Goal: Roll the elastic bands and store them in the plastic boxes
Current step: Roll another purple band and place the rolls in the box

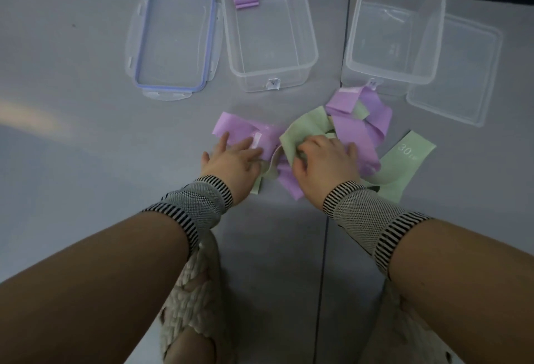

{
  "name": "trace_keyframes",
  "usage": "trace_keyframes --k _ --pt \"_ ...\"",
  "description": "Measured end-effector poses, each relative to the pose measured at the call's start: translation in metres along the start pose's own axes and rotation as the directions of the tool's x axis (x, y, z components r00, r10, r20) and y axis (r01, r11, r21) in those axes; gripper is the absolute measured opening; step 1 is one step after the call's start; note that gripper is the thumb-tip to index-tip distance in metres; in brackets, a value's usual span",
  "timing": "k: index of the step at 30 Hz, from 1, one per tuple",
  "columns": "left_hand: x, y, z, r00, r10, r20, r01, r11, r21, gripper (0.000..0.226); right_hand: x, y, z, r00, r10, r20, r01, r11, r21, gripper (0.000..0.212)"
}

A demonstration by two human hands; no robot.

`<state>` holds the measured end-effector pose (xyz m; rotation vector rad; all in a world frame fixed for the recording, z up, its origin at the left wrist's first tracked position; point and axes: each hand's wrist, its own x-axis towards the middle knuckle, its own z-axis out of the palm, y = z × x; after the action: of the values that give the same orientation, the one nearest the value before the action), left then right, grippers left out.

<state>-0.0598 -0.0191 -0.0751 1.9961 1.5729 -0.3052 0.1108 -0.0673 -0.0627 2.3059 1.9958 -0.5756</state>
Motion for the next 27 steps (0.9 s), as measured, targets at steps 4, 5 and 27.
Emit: trace_keyframes --k 4,5,27 --pt "-0.004 0.002 -0.004 0.988 -0.019 -0.151 -0.022 0.964 -0.264 0.042 -0.001 0.007 -0.005 0.997 0.063 -0.049 -0.064 0.998 -0.003 0.03" --pt "-0.008 0.004 -0.01 0.966 -0.067 -0.248 -0.039 0.915 -0.402 0.04 -0.001 0.009 -0.005 0.997 0.067 -0.043 -0.068 0.998 -0.014 0.031" --pt "-0.011 0.009 -0.016 0.971 -0.193 -0.144 0.134 0.93 -0.341 0.048 -0.006 -0.002 -0.014 0.998 0.027 0.05 -0.045 0.911 0.41 0.029"
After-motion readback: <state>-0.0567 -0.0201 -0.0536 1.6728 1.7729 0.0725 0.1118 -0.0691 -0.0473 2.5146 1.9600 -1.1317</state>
